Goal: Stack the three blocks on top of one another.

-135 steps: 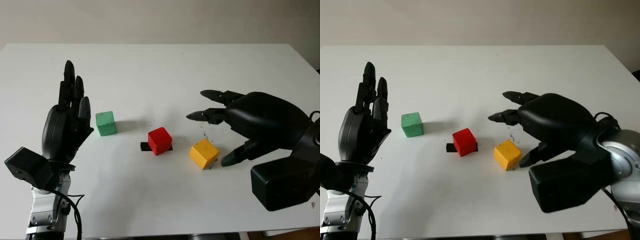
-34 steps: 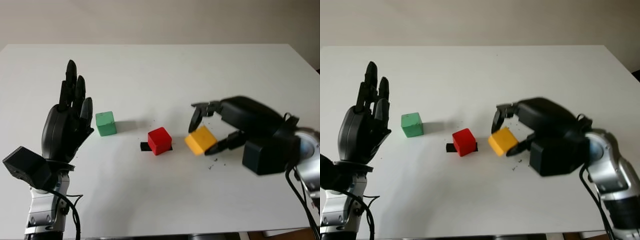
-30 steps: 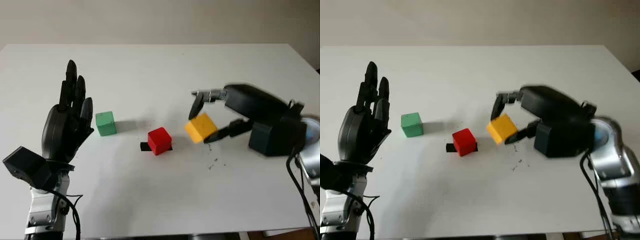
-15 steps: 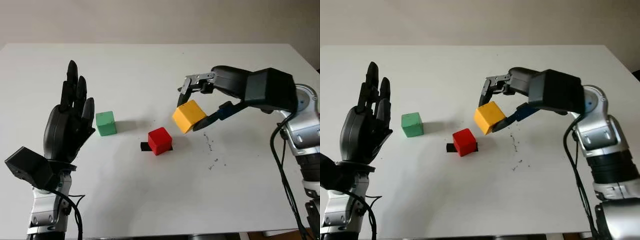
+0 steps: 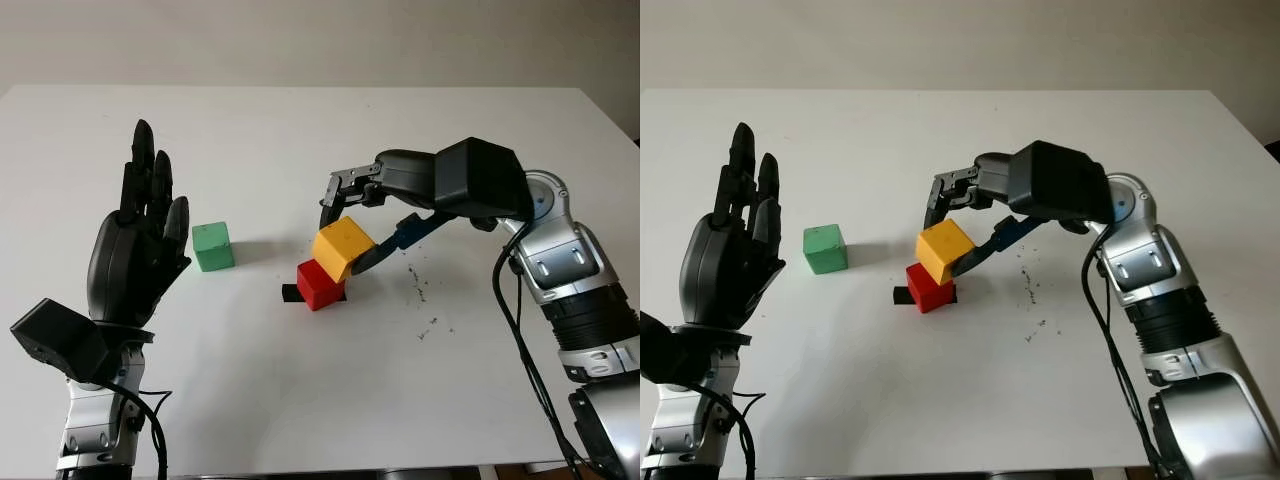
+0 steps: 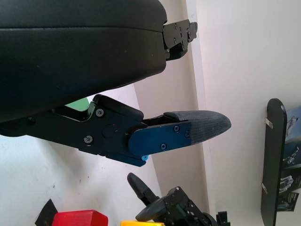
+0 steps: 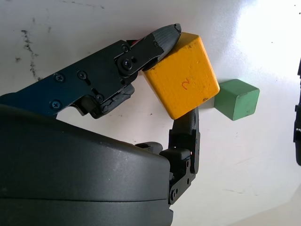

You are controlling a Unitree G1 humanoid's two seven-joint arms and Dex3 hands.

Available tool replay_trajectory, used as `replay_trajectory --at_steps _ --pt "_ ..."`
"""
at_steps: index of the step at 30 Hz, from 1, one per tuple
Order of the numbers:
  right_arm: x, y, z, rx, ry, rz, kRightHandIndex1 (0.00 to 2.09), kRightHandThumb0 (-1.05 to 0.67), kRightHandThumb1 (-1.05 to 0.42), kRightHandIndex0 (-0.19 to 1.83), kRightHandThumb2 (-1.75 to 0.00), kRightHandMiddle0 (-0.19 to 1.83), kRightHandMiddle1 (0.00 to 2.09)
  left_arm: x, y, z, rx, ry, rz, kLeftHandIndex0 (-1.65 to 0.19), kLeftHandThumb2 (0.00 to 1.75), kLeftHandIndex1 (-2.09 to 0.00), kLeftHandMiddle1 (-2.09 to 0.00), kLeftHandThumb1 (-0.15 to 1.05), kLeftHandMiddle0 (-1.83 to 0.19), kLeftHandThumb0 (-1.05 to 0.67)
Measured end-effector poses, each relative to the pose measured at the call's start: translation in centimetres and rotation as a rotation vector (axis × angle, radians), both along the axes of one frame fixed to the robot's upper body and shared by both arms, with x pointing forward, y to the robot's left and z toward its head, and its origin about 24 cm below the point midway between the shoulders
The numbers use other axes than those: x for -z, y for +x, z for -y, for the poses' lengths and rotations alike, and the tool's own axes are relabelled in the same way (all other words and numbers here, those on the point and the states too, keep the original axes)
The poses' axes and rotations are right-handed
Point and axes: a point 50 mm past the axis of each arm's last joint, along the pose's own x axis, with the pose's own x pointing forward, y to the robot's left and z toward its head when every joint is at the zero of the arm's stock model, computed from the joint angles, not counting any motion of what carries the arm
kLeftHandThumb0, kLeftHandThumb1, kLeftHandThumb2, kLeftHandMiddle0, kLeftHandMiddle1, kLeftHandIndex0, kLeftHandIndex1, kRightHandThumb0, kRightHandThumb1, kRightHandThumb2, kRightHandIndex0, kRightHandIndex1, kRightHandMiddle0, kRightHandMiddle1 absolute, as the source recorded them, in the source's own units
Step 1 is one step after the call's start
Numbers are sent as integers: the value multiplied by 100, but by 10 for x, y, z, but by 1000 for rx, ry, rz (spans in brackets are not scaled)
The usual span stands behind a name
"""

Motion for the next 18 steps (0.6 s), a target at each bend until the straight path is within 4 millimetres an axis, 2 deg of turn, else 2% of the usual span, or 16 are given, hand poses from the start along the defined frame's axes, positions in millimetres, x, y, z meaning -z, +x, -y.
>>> replay_trajectory --at_steps 18 --pt "8 4 -6 43 50 -34 3 -51 -93 27 -5 38 168 3 -1 1 -13 -7 -5 19 53 0 0 105 19 -66"
